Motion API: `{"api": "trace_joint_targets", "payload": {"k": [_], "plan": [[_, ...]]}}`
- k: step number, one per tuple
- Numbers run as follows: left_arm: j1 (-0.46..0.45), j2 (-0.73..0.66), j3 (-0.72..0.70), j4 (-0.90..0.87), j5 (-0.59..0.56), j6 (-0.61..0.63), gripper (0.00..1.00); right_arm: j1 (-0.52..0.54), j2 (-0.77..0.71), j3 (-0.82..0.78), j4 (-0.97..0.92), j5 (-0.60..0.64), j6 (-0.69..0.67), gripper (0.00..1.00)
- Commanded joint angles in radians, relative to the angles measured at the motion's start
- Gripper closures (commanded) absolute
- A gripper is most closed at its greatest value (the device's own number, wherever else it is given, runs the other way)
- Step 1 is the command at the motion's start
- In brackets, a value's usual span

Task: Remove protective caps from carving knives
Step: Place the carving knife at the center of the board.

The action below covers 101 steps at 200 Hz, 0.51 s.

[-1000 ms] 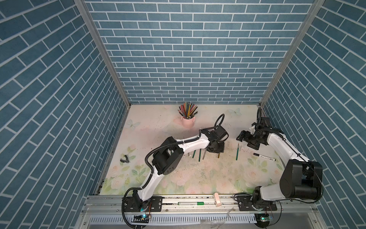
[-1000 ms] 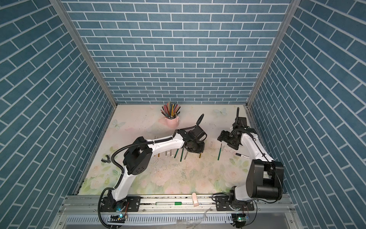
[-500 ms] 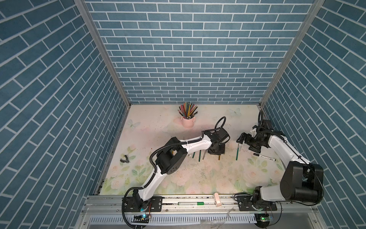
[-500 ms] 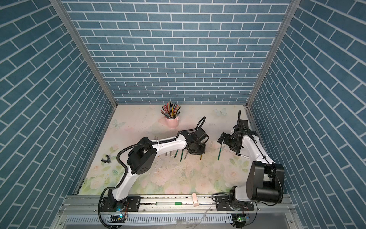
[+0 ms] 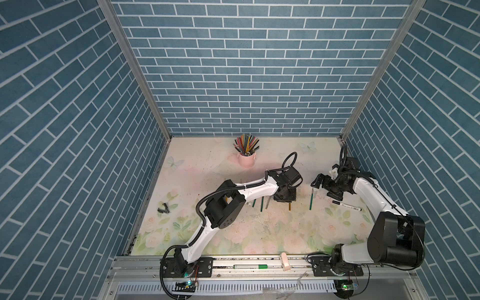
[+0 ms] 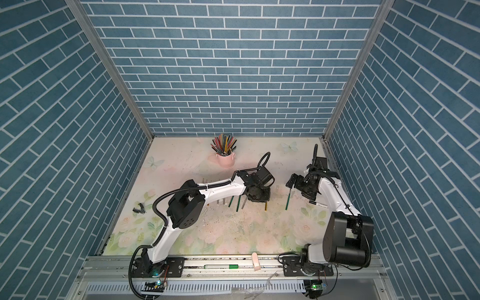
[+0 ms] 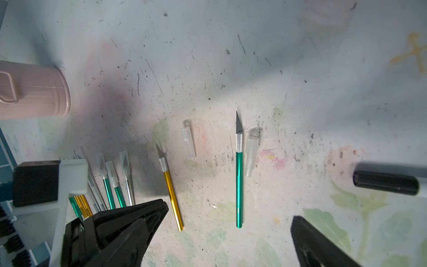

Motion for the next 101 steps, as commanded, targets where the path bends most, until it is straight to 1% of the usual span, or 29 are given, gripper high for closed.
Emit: {"api": "trace_joint_targets", "payload": {"k": [1,35,55,67,80,101], "plan": [[-0.006,0.036,0.022,-0.020,-0.025,-0.020,0.83,-0.009,-0.025,-0.015,-0.029,-0.014,-0.033,0.02],[-0.006,0.028,0.020,-0.018,-0.031,-0.020,0.79,-0.015,-0.030,-0.014,-0.035,-0.014,-0.036,0.02],[-0.004,0.011,0.019,-0.018,-0.037,-0.013,0.72,-0.020,-0.033,-0.009,-0.035,-0.014,-0.033,0.02],[-0.003,-0.003,0.018,-0.023,-0.045,-0.007,0.65,-0.021,-0.031,-0.007,-0.034,-0.015,-0.032,0.02],[0.000,-0.023,0.015,-0.030,-0.056,0.005,0.52,-0.021,-0.027,-0.003,-0.033,-0.022,-0.030,0.02],[0.004,-0.063,0.004,-0.057,-0.082,0.026,0.37,-0.021,-0.016,0.004,-0.035,-0.026,-0.029,0.02]]}}
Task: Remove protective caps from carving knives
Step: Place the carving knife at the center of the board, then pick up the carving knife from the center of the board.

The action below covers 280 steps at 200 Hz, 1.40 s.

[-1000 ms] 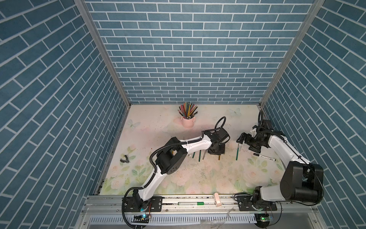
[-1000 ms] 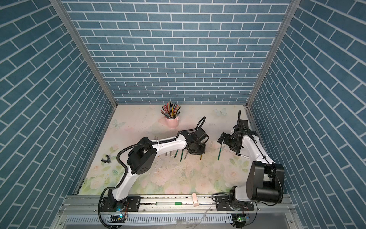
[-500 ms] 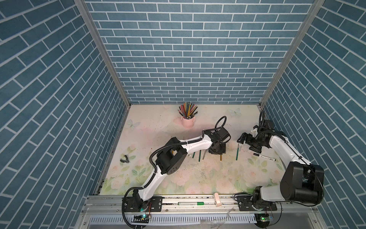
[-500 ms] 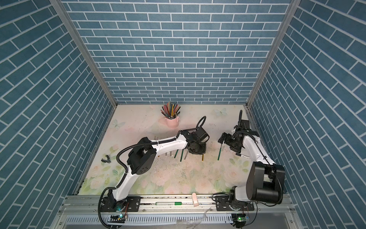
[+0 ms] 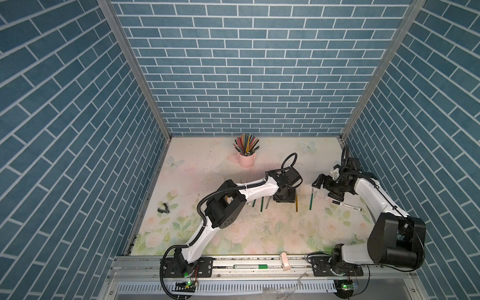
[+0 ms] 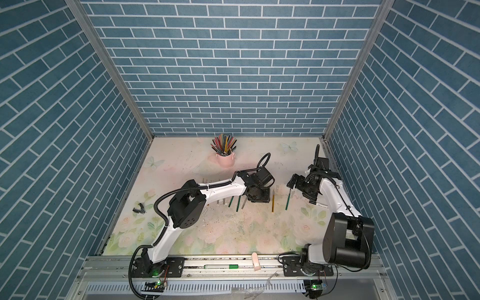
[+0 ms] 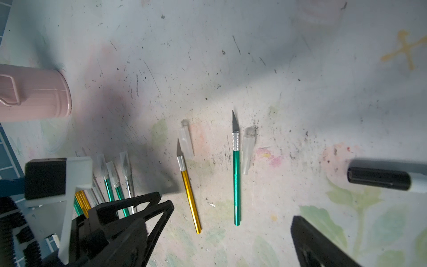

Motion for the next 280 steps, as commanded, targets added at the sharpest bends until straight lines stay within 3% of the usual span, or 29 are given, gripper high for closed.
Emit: {"api": "trace_joint_targets", "payload": {"k": [1,41,64,115,147,280], "plan": [[0.003,-0.072,0.002,-0.049,-0.056,0.020,0.36,-0.005,-0.006,0.008,-0.028,-0.018,-0.025,0.02],[0.028,-0.176,-0.092,-0.092,-0.110,0.055,0.09,-0.005,0.027,0.022,-0.019,-0.064,-0.023,0.02],[0.047,-0.208,-0.135,-0.122,-0.136,0.096,0.08,-0.005,0.032,0.026,0.002,-0.093,-0.010,0.02],[0.052,-0.172,-0.121,-0.223,-0.155,0.186,0.33,-0.004,0.036,0.031,0.032,-0.128,0.004,0.03],[0.052,-0.141,-0.122,-0.243,-0.179,0.200,0.42,-0.003,0.042,0.026,0.035,-0.137,0.004,0.04],[0.051,-0.061,-0.129,-0.229,-0.182,0.212,0.60,-0.005,0.030,0.006,0.044,-0.149,-0.005,0.12]]}}
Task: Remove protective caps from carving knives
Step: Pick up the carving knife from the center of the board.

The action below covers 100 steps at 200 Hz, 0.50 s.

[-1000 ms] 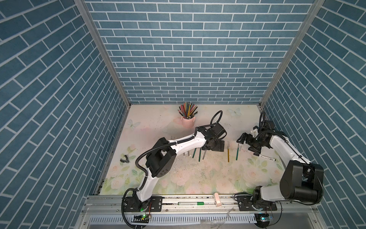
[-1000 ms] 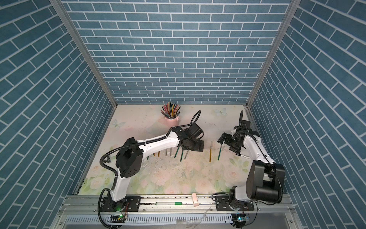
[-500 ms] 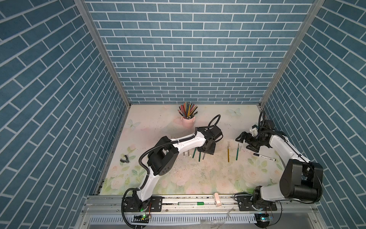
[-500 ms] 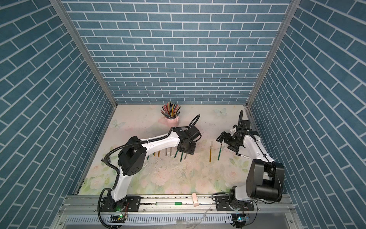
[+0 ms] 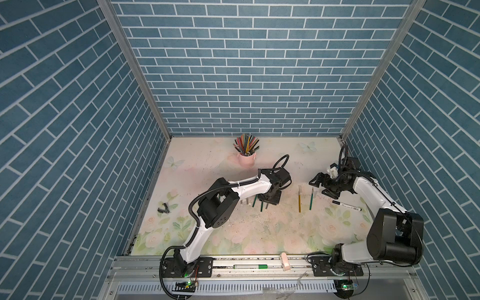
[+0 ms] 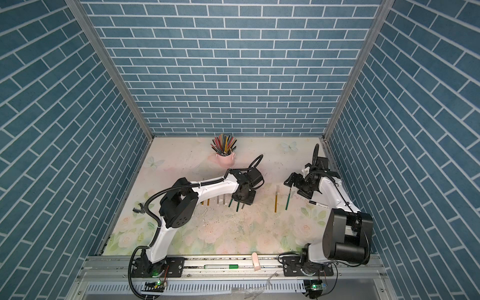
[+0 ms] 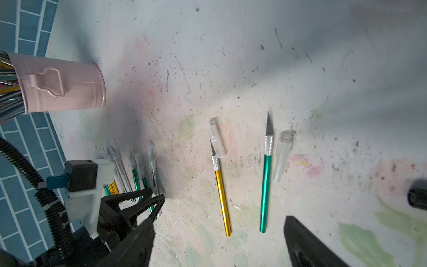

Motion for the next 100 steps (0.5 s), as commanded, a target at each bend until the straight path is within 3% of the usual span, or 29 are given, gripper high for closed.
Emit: {"api": "trace_joint_targets", "payload": {"k": [1,76,100], "plan": [[-0.002,0.029,-0.011,-0.015,-0.011,-0.001,0.61,-0.004,-0.006,0.004,-0.001,-0.015,-0.007,0.12],[-0.001,0.050,-0.043,-0.008,-0.015,0.013,0.75,-0.005,-0.007,-0.008,0.016,-0.031,0.000,0.13],[-0.004,0.056,-0.040,-0.016,-0.019,0.026,0.86,-0.005,-0.011,-0.013,0.022,-0.032,0.003,0.13]]}}
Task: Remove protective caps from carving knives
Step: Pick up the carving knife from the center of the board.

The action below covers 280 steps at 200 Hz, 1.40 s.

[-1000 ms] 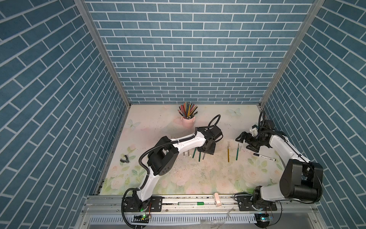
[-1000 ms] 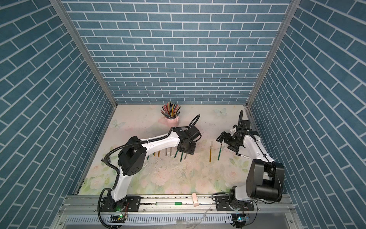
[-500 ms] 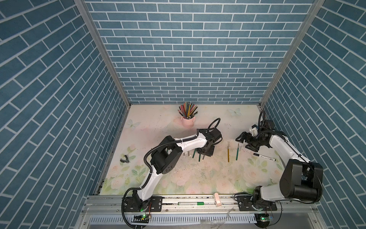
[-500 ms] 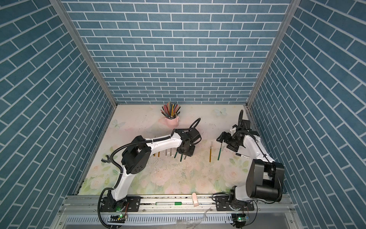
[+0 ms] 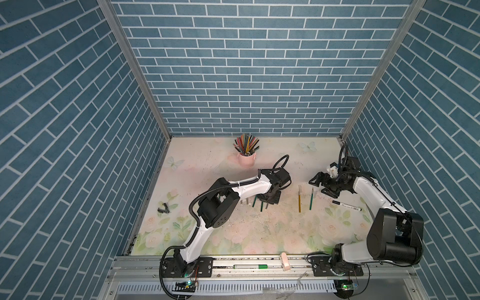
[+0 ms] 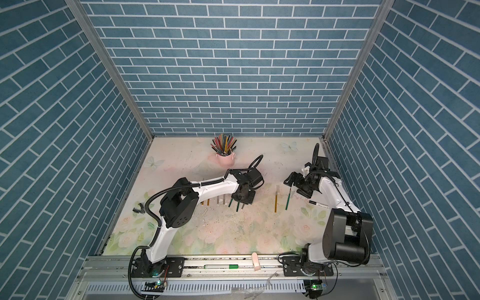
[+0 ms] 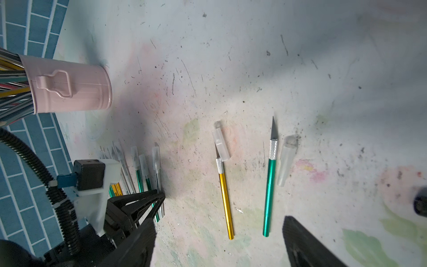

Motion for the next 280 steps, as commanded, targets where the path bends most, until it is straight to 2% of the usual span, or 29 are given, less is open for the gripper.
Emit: {"api": "trace_joint_targets", "payload": {"k": [1,16,61,114,154,213,280], "plan": [[-0.004,0.049,-0.032,-0.023,-0.008,0.005,0.87,-0.005,-0.012,-0.012,0.004,-0.018,0.003,0.13],[-0.004,0.047,-0.028,-0.027,-0.007,0.012,0.92,-0.005,-0.010,-0.012,0.010,-0.021,0.010,0.13],[-0.007,-0.010,-0.053,0.018,-0.002,0.039,0.94,-0.003,-0.001,-0.022,0.067,-0.087,0.045,0.15],[0.001,-0.135,-0.160,0.230,0.161,0.061,0.95,0.027,-0.001,-0.026,0.117,-0.138,0.085,0.19],[0.015,-0.186,-0.192,0.343,0.263,0.051,0.95,0.105,0.007,-0.029,0.166,-0.138,0.137,0.22],[0.016,-0.220,-0.180,0.360,0.276,0.046,0.95,0.231,0.055,-0.029,0.275,-0.136,0.227,0.29],[0.015,-0.216,-0.174,0.379,0.302,0.031,0.94,0.297,0.129,-0.001,0.321,-0.120,0.261,0.42]]}}
